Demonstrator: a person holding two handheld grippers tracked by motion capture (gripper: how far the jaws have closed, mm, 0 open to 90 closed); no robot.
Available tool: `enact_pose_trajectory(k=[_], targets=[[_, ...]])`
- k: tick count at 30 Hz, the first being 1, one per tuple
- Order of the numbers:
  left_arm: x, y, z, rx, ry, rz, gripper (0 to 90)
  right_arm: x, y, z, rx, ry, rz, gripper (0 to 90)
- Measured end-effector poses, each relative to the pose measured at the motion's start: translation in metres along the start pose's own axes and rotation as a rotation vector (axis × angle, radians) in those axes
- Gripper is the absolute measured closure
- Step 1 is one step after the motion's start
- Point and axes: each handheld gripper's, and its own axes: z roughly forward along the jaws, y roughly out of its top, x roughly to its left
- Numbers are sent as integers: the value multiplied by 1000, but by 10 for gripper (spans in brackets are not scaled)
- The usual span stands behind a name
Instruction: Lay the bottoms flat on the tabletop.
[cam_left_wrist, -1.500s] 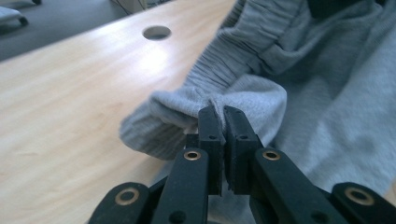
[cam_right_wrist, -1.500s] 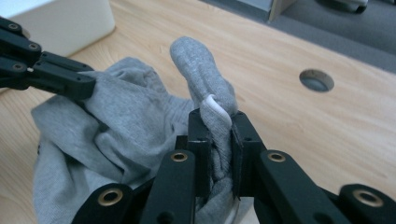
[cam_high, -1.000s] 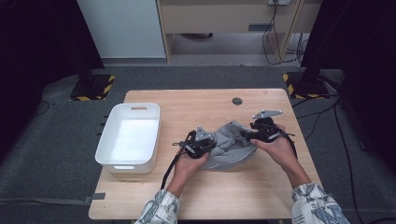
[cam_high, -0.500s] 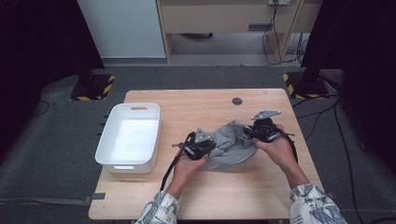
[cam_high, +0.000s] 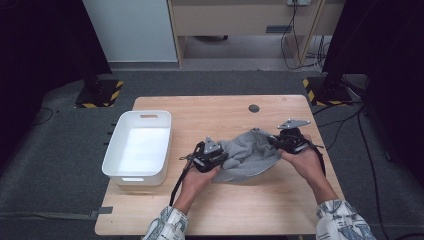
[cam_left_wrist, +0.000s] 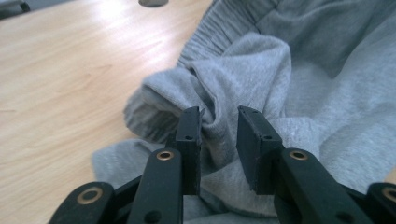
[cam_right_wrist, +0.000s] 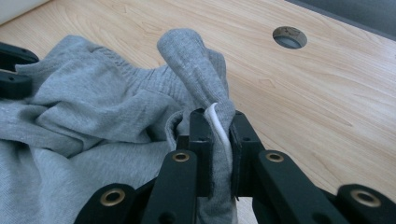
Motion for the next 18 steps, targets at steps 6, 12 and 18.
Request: enact_pose_trajectory(k=[6, 12, 18], targets=[[10, 10, -14, -54, -3, -33, 674, 3, 2, 2, -2, 6, -5, 822], [18, 21, -23, -71, 31, -41, 686, 5, 4, 3, 3, 10, -7, 820], [23, 16, -11, -11, 51, -41, 707, 5, 5, 3, 1, 12, -16, 820]])
